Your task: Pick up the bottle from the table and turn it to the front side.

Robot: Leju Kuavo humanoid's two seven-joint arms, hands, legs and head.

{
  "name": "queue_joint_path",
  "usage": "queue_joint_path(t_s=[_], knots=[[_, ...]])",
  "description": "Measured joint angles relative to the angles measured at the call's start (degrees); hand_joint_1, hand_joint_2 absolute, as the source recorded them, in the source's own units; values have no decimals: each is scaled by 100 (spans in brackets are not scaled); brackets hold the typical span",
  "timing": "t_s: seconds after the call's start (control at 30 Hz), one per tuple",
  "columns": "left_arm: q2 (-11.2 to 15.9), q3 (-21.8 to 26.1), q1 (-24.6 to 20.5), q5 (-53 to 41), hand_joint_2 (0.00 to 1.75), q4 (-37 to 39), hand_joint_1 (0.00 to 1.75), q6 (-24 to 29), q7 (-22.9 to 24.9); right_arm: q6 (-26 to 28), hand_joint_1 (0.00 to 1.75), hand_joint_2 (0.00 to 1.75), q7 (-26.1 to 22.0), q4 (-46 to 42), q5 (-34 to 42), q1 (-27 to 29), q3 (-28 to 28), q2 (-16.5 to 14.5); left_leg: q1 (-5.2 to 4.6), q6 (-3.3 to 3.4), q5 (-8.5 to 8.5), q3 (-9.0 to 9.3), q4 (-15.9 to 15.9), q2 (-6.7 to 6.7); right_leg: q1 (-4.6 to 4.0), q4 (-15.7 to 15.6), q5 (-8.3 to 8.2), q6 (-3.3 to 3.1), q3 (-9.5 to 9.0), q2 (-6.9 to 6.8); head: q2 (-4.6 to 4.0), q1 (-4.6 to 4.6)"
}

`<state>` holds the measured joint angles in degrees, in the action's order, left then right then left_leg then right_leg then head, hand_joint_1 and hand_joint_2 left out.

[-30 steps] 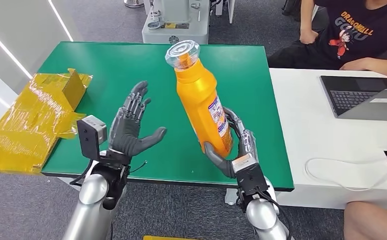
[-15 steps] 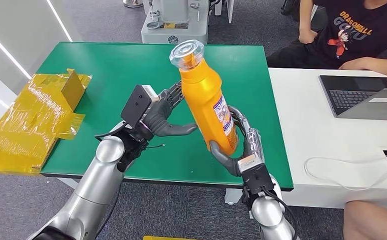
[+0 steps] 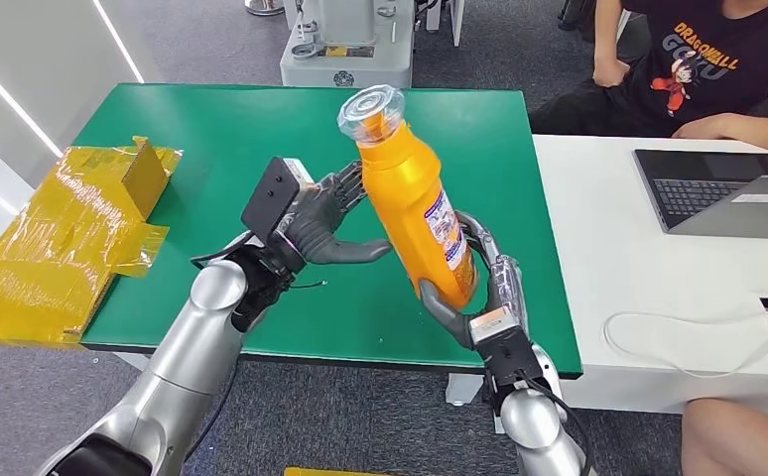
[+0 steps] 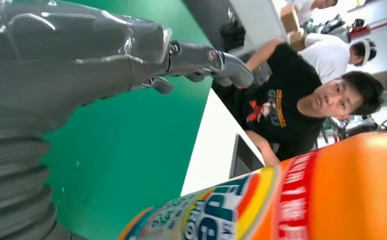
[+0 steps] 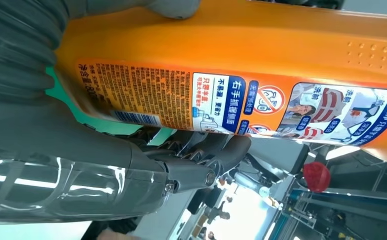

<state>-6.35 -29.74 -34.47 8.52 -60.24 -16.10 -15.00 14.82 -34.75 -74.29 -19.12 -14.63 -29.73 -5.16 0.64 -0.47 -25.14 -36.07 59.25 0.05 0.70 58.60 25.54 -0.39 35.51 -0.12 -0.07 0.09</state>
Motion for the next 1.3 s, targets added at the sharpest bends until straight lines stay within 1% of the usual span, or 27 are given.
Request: queue_joint_path(t_s=[0.1,0.23,0.27,0.33,0.4,0.47,0.6,0.83,1.1,1.3], knots=[[111,9,-36,161,175,27,0,-137,-11,33,175,175,-22,49,-26,-1,0,24,0,0,0,0,0,0,0,0,0,0,0,0,0,0],[189,16,-72,187,175,54,0,-159,-14,41,175,175,-27,81,-32,-3,0,39,0,0,0,0,0,-1,0,0,0,0,0,-1,0,0],[202,27,-77,189,175,69,0,-86,-15,52,175,175,-28,84,-45,-2,0,40,0,0,0,0,0,-1,0,0,0,0,0,-1,0,0],[222,96,-93,198,175,148,0,258,-66,91,175,175,-26,78,-93,4,0,42,0,0,0,-1,0,0,0,0,0,0,0,0,0,1],[258,248,-144,215,175,336,0,535,-232,126,175,175,2,42,-163,21,0,42,0,0,0,0,0,2,0,1,0,0,0,3,0,1],[311,410,-194,226,175,535,0,532,-398,135,175,175,30,-3,-208,42,0,42,1,-1,1,1,0,2,0,1,0,0,1,3,0,-1],[384,579,-216,215,175,774,0,314,-539,136,175,175,39,-36,-232,50,0,42,1,-2,2,0,-1,0,-1,4,0,-1,0,0,0,0],[601,661,-228,115,175,1078,0,-441,-825,106,175,175,37,-56,-254,48,0,42,1,-2,2,0,-1,1,0,3,0,-1,0,2,0,1],[950,765,-219,-230,175,1378,0,-860,-1377,30,175,175,28,-123,-267,40,0,42,1,-2,2,1,-2,1,-1,4,1,-1,1,3,0,0],[1113,880,-192,-201,175,1570,0,-1040,-1597,20,175,175,28,-123,-267,36,0,42,1,-2,2,0,-2,0,-1,4,1,-2,1,2,0,0]])
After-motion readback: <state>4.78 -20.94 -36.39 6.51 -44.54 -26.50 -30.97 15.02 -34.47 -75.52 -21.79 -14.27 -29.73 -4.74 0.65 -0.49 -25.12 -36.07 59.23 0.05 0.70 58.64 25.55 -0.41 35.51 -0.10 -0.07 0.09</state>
